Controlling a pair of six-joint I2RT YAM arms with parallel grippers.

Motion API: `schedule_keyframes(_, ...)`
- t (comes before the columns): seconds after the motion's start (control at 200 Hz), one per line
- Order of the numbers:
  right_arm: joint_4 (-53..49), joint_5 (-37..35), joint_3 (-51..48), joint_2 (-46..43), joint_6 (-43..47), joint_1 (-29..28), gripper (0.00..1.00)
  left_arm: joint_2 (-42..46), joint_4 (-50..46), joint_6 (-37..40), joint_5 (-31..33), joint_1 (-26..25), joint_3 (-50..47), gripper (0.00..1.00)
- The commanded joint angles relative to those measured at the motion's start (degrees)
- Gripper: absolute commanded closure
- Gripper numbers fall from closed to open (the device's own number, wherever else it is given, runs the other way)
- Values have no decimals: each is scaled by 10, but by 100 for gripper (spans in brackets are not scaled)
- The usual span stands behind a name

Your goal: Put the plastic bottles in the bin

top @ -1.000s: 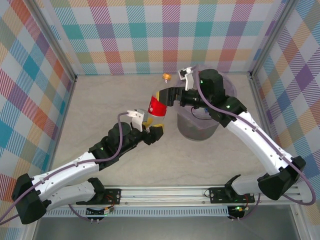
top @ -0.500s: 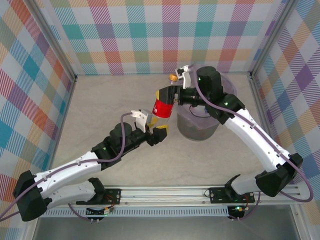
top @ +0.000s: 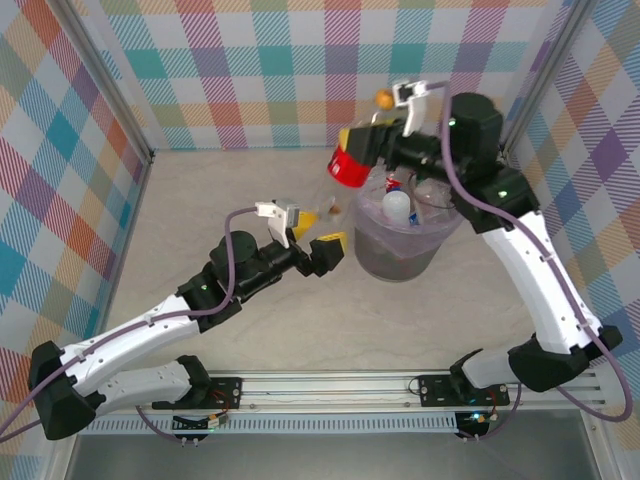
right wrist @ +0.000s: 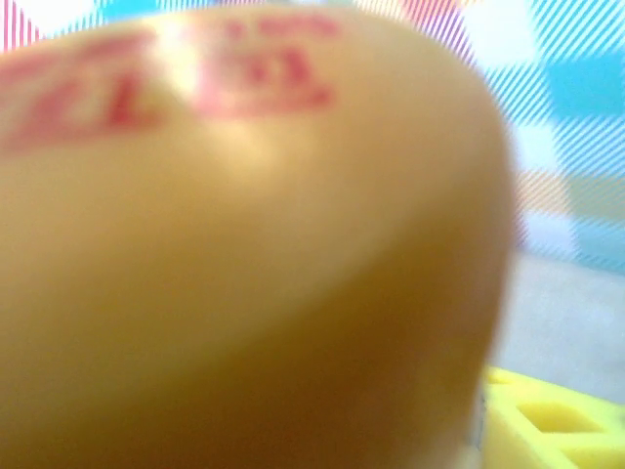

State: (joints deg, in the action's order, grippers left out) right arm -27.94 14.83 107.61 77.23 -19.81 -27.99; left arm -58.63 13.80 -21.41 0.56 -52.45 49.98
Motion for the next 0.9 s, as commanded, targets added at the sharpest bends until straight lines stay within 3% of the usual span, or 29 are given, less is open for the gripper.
schedule_keyframes(0.0, 34, -97, -8, -54, 51, 21, 40, -29, -30, -100, 23, -7, 41, 6)
schedule_keyframes(0.115, 7, -180, -31, -95, 88, 57, 42, -80, -84, -158, 30, -7, 104, 11)
schedule_keyframes(0.355, -31, -163, -88, -127, 108, 170, 46, -162, -78, -242, 58, -1, 140, 22)
schedule_keyframes(0.47, -11, -147, -118, -130, 118, 207, 47, -207, -62, -270, 37, 3, 156, 24)
schedule_keyframes(0.635, 39, -126, -169, -144, 138, 231, 48, -261, -55, -274, 6, 3, 189, 23)
schedule_keyframes(0.895, 54, -100, -180, -132, 152, 240, 47, -283, -53, -284, 26, 2, 186, 23)
